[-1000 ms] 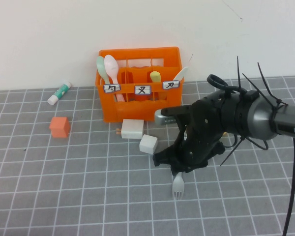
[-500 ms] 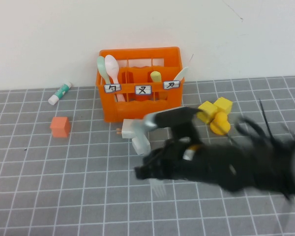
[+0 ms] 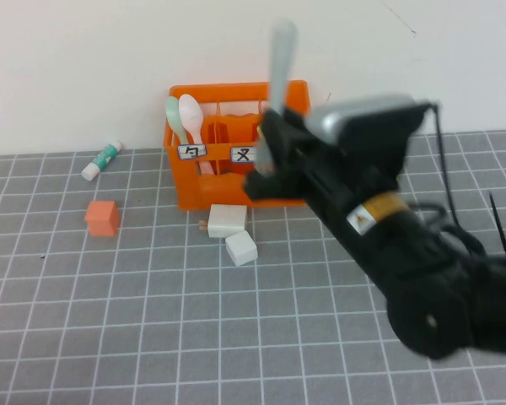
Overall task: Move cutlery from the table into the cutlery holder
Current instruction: Place the fork on the box
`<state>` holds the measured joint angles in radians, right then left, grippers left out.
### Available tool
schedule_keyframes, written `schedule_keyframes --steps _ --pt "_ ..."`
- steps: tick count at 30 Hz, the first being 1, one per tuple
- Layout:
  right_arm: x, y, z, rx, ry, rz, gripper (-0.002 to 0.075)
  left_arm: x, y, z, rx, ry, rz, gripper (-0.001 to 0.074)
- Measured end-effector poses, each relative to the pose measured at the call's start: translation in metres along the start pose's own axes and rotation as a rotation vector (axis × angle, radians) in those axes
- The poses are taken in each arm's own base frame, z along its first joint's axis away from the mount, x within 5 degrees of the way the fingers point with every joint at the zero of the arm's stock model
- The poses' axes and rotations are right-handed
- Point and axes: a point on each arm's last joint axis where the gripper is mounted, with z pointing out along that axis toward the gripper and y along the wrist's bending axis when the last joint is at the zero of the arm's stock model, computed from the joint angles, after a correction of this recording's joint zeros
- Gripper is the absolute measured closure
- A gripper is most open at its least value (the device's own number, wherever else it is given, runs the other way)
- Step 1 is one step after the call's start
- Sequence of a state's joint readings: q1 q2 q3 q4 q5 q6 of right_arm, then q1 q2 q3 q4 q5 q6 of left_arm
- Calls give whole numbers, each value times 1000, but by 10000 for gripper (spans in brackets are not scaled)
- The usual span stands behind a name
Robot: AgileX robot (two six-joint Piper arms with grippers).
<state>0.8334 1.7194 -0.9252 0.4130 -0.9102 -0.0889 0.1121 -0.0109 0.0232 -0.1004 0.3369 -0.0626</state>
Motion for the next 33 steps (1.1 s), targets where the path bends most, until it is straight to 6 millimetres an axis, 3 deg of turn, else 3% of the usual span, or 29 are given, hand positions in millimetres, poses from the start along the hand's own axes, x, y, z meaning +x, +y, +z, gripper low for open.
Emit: schedule_keyframes --steps 4,7,13,17,22,33 --pt "-16 10 32 -99 -72 -59 620 0 0 0 0 0 0 736" --pt "-14 9 60 -116 -95 -88 620 0 0 0 0 0 0 736" --pt "10 -14 115 -66 -54 -106 620 0 0 0 0 0 2 736" --pt "32 -27 139 -42 5 -158 620 0 0 0 0 0 2 736" --pt "49 -36 153 -31 62 -226 620 0 0 0 0 0 2 736" --pt "54 -41 156 -26 98 -291 620 0 0 0 0 0 2 736"
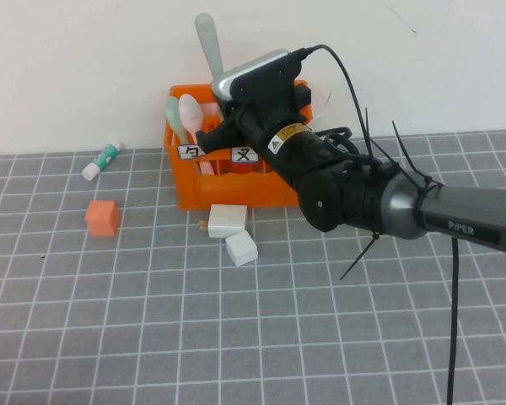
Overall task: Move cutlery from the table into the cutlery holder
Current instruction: Place the fork on the box
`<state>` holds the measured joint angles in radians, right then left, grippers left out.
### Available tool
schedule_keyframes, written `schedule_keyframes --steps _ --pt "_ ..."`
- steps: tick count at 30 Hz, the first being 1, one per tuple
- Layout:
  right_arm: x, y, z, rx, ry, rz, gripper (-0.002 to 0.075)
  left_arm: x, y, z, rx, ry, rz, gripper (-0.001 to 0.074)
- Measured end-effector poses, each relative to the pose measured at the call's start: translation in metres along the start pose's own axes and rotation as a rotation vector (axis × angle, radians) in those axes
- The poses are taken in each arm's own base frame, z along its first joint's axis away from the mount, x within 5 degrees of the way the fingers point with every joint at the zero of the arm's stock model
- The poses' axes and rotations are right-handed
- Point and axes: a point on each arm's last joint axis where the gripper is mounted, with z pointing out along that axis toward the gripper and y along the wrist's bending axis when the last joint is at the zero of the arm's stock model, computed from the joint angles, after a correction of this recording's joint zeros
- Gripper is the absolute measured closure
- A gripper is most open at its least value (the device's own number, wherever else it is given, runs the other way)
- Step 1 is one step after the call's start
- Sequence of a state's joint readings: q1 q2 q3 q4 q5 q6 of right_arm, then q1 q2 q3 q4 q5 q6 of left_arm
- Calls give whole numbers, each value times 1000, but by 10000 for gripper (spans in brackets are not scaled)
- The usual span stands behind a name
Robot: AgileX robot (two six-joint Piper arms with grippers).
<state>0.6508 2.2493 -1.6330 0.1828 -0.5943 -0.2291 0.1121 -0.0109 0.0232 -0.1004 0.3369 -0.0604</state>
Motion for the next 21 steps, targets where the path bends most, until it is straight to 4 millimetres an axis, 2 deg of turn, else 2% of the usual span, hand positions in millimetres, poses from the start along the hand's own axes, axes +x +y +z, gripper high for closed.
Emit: schedule_keyframes --steps 7,12,16,21 --pt "1 -9 1 25 15 19 600 0 0 0 0 0 0 736" --pt "17 -9 2 18 86 20 546 0 0 0 0 0 -2 736" --pt "17 -9 2 18 89 24 511 0 0 0 0 0 -5 736" --pt "14 -8 2 21 83 33 503 0 0 0 0 0 -5 736"
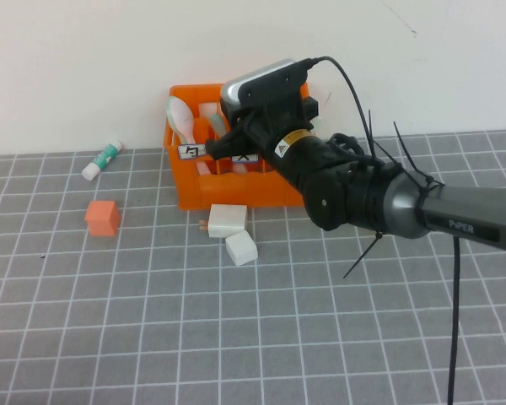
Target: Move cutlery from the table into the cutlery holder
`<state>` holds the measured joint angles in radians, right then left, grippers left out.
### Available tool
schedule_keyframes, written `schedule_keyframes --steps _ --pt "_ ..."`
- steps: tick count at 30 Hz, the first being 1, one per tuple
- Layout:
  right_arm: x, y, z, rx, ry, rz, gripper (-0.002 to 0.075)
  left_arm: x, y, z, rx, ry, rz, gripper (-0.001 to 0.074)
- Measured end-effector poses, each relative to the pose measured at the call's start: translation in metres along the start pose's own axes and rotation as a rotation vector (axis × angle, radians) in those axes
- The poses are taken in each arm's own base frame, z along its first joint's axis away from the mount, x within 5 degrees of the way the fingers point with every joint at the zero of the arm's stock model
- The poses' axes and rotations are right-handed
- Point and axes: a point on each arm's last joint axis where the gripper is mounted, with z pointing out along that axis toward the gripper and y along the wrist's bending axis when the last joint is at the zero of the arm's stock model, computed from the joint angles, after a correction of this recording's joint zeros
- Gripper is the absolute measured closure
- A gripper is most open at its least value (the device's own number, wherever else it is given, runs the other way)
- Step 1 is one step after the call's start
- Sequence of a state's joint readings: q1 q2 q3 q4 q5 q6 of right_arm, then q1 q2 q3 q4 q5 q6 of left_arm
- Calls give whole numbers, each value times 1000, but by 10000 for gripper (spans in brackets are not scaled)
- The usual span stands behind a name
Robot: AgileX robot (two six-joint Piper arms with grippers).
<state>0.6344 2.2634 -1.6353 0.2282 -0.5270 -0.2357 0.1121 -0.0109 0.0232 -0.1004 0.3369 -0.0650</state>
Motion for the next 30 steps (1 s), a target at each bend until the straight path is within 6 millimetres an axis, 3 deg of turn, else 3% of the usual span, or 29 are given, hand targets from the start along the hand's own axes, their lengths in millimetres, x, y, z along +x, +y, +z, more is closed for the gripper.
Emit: schedule_keyframes --steps 6,10,16,23,30 --pt "-49 13 -24 -30 -73 14 502 0 0 0 0 0 0 736" --pt "-95 21 -67 -59 -139 21 502 0 0 0 0 0 0 736" --pt "-124 16 -150 -70 -203 22 538 0 0 0 0 0 0 736" --pt "-107 -4 -258 -49 -229 -91 655 0 0 0 0 0 0 736" --pt "-99 -18 -349 -104 -163 -266 699 0 0 0 0 0 3 736"
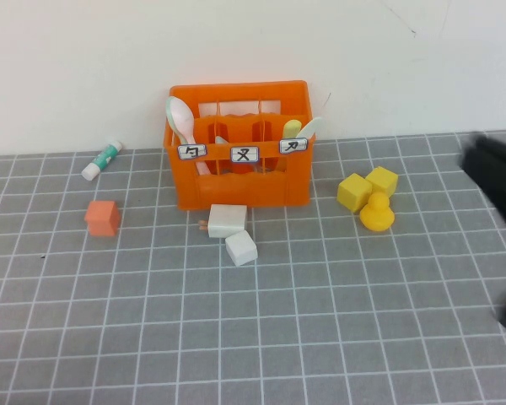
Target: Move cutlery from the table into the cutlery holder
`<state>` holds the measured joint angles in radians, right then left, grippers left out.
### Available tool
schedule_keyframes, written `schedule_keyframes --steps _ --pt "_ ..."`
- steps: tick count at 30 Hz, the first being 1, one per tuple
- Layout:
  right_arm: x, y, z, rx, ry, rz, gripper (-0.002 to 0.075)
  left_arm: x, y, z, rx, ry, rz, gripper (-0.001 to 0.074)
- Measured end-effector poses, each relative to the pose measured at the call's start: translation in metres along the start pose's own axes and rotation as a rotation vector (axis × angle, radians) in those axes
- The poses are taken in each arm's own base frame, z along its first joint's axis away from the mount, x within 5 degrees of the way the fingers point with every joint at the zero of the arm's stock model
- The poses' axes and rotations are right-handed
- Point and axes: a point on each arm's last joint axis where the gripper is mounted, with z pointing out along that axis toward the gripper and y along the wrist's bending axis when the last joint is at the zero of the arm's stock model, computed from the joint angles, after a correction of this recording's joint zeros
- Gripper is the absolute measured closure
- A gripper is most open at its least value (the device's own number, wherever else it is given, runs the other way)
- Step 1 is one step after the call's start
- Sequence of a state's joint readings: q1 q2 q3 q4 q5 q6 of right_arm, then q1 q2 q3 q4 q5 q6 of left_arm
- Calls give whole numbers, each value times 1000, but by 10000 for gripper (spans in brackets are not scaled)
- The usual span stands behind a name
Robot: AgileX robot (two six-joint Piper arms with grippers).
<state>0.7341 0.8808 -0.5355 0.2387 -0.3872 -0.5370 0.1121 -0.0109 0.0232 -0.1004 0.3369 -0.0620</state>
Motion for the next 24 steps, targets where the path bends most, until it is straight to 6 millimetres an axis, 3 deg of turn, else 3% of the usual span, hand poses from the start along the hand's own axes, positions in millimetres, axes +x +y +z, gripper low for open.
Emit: schedule_keyframes --steps 8,11,24 --pt "-1 3 -86 -137 50 -99 700 0 0 0 0 0 0 736" --pt "1 5 -106 -169 60 -120 702 0 0 0 0 0 0 736" --pt "11 7 -115 -204 143 -128 704 0 0 0 -1 0 0 736"
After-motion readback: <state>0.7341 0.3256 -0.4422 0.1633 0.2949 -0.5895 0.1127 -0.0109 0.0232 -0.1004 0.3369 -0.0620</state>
